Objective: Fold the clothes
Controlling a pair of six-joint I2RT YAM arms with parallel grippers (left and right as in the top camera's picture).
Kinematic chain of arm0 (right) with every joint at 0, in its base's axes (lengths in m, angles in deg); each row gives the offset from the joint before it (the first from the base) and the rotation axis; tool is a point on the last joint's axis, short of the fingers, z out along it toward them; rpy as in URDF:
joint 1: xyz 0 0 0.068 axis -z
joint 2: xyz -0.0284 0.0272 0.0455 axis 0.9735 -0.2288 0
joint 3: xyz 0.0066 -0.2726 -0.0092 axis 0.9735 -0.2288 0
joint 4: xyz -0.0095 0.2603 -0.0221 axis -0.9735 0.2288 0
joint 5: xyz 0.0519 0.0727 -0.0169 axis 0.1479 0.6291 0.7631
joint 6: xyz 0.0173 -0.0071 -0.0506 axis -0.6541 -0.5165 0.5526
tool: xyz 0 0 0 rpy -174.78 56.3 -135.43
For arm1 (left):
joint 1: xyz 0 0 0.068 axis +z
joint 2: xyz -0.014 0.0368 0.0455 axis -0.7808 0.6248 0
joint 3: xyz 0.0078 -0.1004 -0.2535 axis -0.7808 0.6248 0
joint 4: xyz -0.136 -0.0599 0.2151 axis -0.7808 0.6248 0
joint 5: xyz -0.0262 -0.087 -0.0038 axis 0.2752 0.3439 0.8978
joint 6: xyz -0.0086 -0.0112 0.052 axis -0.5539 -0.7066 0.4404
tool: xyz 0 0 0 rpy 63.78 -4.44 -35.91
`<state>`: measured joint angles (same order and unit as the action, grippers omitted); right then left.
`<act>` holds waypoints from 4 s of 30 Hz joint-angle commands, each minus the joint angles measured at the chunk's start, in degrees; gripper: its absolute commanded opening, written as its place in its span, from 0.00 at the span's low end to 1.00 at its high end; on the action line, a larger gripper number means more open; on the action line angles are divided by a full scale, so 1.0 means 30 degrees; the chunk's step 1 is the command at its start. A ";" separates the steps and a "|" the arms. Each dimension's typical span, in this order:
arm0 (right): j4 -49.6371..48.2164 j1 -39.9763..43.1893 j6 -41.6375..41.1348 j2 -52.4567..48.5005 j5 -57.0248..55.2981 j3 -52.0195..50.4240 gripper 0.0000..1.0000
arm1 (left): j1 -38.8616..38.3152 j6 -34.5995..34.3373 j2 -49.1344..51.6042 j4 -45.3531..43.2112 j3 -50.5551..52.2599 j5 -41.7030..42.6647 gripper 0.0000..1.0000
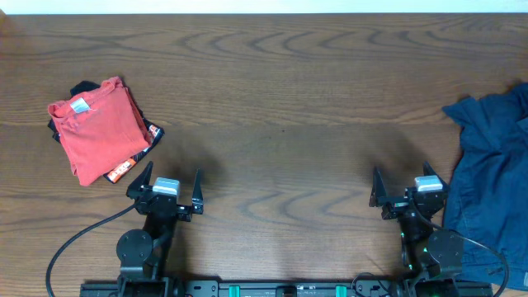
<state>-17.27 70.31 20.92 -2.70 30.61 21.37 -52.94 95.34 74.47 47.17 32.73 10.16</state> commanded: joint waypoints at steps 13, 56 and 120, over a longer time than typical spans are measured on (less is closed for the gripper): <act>-0.0270 -0.0226 0.0226 0.0124 -0.0750 -0.0087 0.99 | 0.0044 -0.0095 -0.0117 0.0634 0.0313 0.0131 0.98; 0.6623 0.5654 -0.4889 -2.3518 -0.8043 1.2801 0.89 | 0.0066 -0.6346 1.4972 1.2874 -1.3034 0.0933 0.98; 0.6586 -0.2492 -0.5661 -2.7073 0.0940 2.0414 0.95 | 0.0058 -0.6346 1.4987 1.2174 -1.3027 0.0925 0.98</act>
<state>0.02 60.74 4.16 -85.29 48.29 82.19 -52.94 76.87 119.47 83.75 -4.98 12.65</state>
